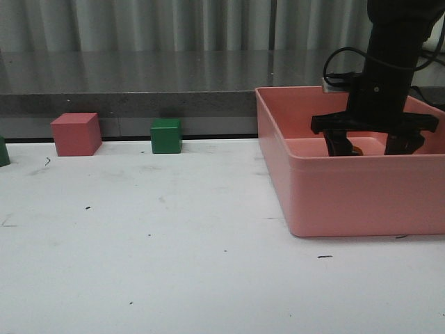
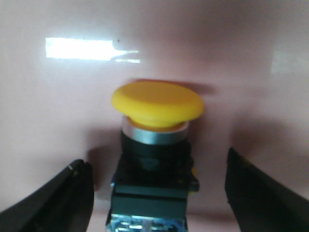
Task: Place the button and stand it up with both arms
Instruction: 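Lower the right gripper into the pink bin and grasp the yellow button, then lift the button out of the bin with the right gripper toward the left arm's side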
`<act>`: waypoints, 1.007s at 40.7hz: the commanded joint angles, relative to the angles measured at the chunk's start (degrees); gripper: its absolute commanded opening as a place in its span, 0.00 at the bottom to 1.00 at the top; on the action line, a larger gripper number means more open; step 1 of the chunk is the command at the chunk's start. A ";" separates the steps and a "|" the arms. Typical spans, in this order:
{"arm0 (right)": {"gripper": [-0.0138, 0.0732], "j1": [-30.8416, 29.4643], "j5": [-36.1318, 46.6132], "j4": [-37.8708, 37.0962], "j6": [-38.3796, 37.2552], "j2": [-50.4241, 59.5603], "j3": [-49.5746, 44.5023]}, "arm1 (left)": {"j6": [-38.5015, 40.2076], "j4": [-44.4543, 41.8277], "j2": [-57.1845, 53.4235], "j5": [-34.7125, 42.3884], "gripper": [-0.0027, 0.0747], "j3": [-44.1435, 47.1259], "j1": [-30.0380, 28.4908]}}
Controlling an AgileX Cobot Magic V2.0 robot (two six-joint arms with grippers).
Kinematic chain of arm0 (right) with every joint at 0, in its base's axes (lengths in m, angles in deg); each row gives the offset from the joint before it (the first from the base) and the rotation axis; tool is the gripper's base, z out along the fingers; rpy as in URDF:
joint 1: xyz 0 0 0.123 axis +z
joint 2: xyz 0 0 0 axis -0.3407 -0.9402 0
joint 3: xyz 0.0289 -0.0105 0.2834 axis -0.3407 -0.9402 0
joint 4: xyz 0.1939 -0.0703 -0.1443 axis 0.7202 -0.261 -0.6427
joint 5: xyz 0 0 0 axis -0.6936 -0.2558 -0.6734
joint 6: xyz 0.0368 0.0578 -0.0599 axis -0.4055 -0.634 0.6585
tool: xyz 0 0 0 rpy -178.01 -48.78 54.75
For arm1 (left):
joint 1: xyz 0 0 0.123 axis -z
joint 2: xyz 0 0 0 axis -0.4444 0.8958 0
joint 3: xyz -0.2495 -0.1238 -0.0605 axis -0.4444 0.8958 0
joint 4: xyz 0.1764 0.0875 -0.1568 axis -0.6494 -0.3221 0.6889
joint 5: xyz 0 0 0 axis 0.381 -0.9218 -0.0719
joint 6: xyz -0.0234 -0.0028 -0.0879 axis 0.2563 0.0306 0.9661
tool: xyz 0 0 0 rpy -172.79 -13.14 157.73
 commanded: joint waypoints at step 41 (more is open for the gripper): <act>0.45 5.68 -5.55 4.33 0.02 19.21 3.75 | 0.24 0.38 0.29 4.54 0.74 -2.17 0.44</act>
